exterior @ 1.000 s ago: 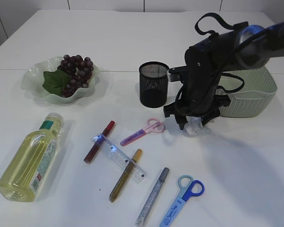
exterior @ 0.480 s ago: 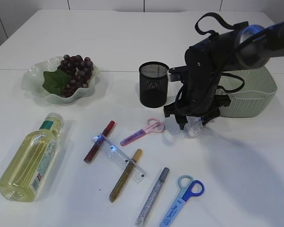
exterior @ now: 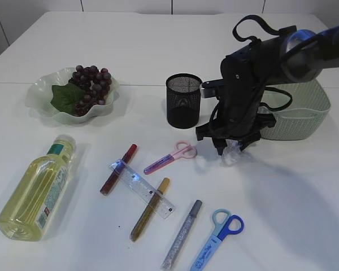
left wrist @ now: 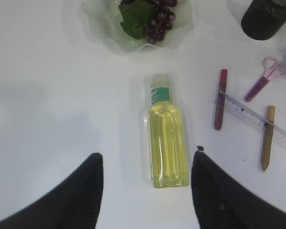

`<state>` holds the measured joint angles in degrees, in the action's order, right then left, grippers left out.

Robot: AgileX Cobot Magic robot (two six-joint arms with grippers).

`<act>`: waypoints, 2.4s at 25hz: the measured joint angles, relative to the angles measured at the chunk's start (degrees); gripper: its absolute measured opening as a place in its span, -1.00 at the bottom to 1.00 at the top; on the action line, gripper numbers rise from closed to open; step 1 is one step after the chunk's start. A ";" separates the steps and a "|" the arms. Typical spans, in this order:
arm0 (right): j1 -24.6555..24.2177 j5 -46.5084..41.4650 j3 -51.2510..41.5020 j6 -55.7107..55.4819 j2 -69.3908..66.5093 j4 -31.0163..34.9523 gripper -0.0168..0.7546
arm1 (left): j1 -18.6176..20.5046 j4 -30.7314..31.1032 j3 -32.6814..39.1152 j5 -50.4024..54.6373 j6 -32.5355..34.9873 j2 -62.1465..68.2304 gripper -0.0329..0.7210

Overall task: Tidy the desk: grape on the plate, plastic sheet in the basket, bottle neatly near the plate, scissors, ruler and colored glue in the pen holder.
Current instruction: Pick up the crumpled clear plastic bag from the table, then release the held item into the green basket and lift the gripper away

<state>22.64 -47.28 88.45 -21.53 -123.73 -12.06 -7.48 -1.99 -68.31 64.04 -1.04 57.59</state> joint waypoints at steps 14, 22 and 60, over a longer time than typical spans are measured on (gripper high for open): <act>0.00 -1.59 0.00 0.00 0.00 0.00 -0.66 | 0.00 0.47 0.00 0.00 0.00 0.00 0.21; 0.00 -8.00 5.04 0.00 0.00 0.58 -0.73 | 0.00 0.58 0.00 0.00 0.00 0.00 0.21; -6.94 -23.82 34.96 7.79 0.00 7.59 -0.75 | 0.00 -0.62 0.00 1.75 0.00 0.00 0.21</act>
<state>15.70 -71.10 123.42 -13.74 -123.73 -4.47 -7.48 -2.61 -68.31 65.79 -1.04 57.59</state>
